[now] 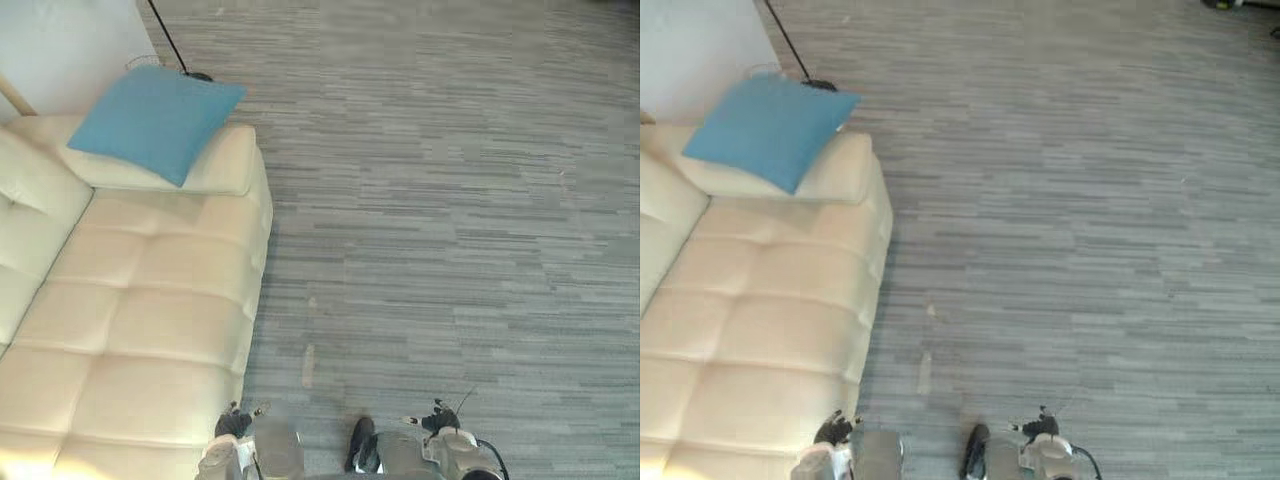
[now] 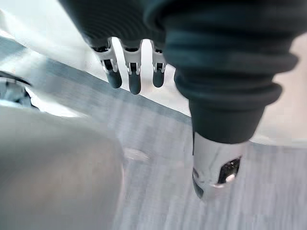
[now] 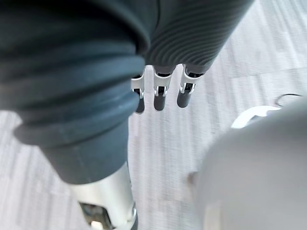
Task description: Pick up cushions and gather them together orderly.
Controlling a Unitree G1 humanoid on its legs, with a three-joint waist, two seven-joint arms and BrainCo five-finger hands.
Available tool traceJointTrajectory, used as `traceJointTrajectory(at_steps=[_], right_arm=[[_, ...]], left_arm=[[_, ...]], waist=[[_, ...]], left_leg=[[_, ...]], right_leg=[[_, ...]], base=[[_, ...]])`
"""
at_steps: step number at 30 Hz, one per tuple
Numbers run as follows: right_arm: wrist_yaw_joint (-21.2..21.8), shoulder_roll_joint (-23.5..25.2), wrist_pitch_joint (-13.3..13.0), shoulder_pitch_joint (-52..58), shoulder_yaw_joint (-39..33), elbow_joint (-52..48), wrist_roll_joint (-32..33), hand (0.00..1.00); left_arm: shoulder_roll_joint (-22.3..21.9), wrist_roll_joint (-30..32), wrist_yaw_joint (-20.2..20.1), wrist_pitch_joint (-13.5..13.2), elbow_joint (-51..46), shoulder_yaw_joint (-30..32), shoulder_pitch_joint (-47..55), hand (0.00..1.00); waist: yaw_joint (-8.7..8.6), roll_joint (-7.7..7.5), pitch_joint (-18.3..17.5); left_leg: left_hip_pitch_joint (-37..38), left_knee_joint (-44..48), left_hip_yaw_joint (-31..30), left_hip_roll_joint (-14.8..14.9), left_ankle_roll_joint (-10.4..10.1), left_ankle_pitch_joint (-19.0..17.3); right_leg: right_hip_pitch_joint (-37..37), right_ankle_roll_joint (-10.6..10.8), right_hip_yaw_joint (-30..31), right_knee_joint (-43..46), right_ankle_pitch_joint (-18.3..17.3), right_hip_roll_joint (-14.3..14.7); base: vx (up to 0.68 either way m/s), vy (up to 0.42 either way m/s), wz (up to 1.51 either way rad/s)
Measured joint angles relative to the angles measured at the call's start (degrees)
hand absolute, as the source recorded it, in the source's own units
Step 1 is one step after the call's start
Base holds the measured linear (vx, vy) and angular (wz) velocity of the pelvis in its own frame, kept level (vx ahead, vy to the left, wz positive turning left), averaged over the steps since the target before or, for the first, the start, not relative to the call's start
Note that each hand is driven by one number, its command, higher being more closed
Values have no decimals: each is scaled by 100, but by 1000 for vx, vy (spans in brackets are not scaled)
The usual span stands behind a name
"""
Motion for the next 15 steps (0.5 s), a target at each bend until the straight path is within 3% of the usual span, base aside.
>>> traceJointTrajectory(at_steps=[2,4,5,6,7,8,10,12,13,15], right_arm=[[-10,74,-5,-62,-8,-27,7,0],[-12,56,-11,-64,-7,-81,15,0],[-12,57,-9,-53,-3,-76,17,0],[-13,73,-6,-47,1,-74,25,0],[-13,134,-7,-54,-1,-74,27,0],[-3,194,-15,-50,2,-74,28,0],[2,194,-46,-47,-13,-178,25,0],[16,187,-75,65,-62,-296,21,0],[29,173,-87,131,-67,-307,-3,0],[49,186,-82,296,-54,-311,-14,0]], left_arm=[[-13,-5,0,-6,-48,12,-1,0],[-87,-3,11,2,-71,16,0,0],[-87,-3,8,2,-70,12,-1,0],[-75,-9,3,-5,-85,26,-3,0],[-46,-8,5,0,-83,38,-6,0],[28,-7,-4,-4,-93,35,-13,0],[52,-4,3,16,-67,39,-15,0],[106,3,2,24,43,-52,-20,0],[151,4,4,26,86,-150,-34,0],[164,13,12,77,184,-188,-62,0]], waist=[[38,-29,-6],[115,0,-21],[174,14,-26],[269,-9,-17],[304,-115,-47],[304,-277,-65],[332,-318,-79],[317,-343,-102],[261,-350,-96],[191,-328,-88]], left_leg=[[-219,-1311,288,-181,86,-103],[-310,-3095,483,-380,156,165],[-272,-3938,559,-432,180,573],[-108,-4205,723,-444,269,1240],[-23,-4220,893,-496,427,1410],[-42,-4073,948,-633,525,1198],[14,-3611,1046,-747,668,744],[315,-3552,1036,-933,754,366],[564,-3522,960,-1034,814,151],[1110,-3514,713,-1126,833,-106]], right_leg=[[291,58,111,-333,-5,15],[525,183,256,-623,-81,-1],[696,286,310,-748,-166,-7],[894,402,409,-787,-280,-58],[965,498,443,-830,-350,-138],[1009,544,450,-842,-385,-303],[1021,672,525,-382,-444,-503],[620,955,616,1160,-572,-787],[47,1207,755,2622,-253,-1005],[-630,1139,888,4323,-204,-1136]], base=[[378,-53,-32],[467,72,-32],[586,156,-29],[541,135,-22],[680,148,-13],[576,109,-2],[557,141,-3],[461,154,13],[488,114,33],[593,58,64]])
